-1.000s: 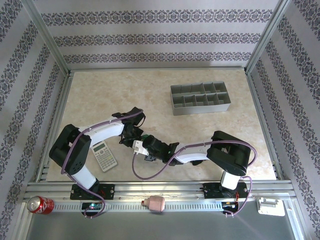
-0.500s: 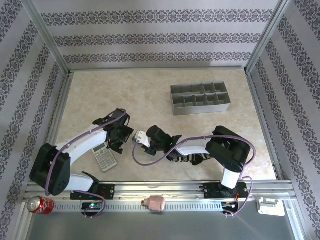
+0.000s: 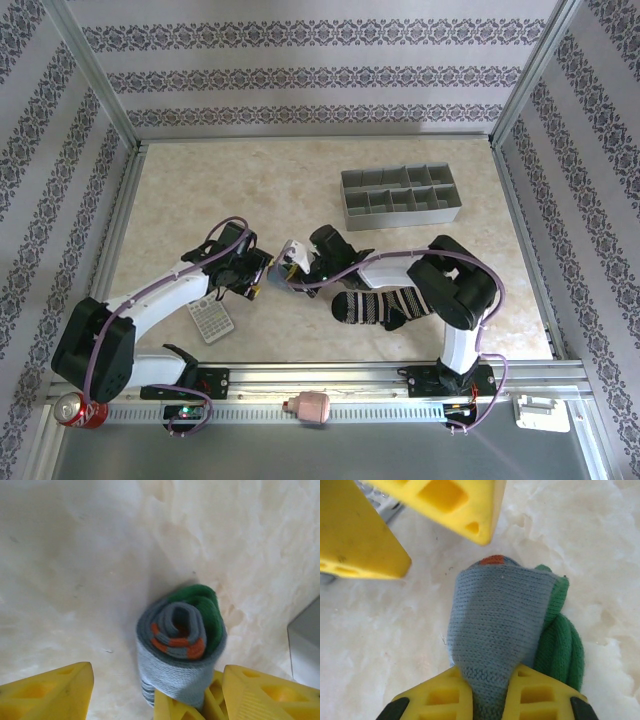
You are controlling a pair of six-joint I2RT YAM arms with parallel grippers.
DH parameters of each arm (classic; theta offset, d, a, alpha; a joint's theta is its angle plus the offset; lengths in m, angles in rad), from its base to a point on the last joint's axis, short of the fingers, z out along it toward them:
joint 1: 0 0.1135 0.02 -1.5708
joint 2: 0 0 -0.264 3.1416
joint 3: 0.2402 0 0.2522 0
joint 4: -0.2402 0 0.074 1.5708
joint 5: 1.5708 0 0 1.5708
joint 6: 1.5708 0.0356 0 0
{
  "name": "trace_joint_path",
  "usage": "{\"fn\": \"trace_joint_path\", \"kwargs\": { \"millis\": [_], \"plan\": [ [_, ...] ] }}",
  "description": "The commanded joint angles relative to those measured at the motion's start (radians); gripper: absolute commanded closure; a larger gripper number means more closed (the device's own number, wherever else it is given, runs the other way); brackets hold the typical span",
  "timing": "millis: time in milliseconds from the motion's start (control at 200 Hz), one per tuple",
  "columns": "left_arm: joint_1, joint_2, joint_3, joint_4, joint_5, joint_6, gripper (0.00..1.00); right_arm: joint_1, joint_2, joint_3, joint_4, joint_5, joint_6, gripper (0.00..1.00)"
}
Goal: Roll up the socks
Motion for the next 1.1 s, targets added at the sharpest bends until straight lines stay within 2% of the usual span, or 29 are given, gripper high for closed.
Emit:
{"fn": "trace_joint_path", "kwargs": {
  "millis": [0, 285, 570, 859, 989, 1064, 1094],
  "plan": [
    [-0.027, 0.043, -0.008, 0.151, 0.03, 0.003, 0.33, -0.051, 0.14, -0.04, -0.304, -0.109, 0.082, 1.0],
    [-0.05, 0.126, -0.007, 0.206, 0.037, 0.013, 0.39, -0.127, 0.222, 0.028, -0.38, -0.239, 0.134, 1.0],
    [-0.063, 0.219, 0.001, 0.327, 0.033, 0.009, 0.35, -0.192, 0.31, 0.092, -0.417, -0.354, 0.213, 1.0],
    [-0.093, 0.291, -0.012, 0.387, 0.052, 0.013, 0.34, -0.202, 0.335, 0.117, -0.424, -0.392, 0.247, 1.0],
    [-0.109, 0.314, -0.021, 0.322, 0.048, 0.007, 0.46, -0.2, 0.347, 0.133, -0.429, -0.409, 0.262, 1.0],
    [-0.112, 0.329, -0.021, 0.261, 0.059, 0.004, 0.61, -0.199, 0.347, 0.137, -0.429, -0.411, 0.265, 1.0],
    [-0.112, 0.337, -0.022, 0.245, 0.07, 0.005, 0.7, -0.197, 0.345, 0.139, -0.431, -0.411, 0.264, 1.0]
  ]
}}
